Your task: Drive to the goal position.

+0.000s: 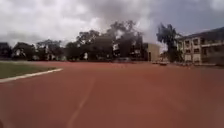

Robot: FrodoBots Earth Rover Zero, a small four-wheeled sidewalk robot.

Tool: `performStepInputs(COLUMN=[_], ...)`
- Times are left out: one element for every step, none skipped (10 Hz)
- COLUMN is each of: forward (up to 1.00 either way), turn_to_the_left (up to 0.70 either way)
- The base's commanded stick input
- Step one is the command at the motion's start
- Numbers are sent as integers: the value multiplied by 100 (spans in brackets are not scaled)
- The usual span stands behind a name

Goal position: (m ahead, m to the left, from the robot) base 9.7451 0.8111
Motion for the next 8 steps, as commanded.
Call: performStepInputs(forward=[60,60,60,60,60,60,60,60], turn_to_the_left=[0,0,0,0,0,0,0,0])
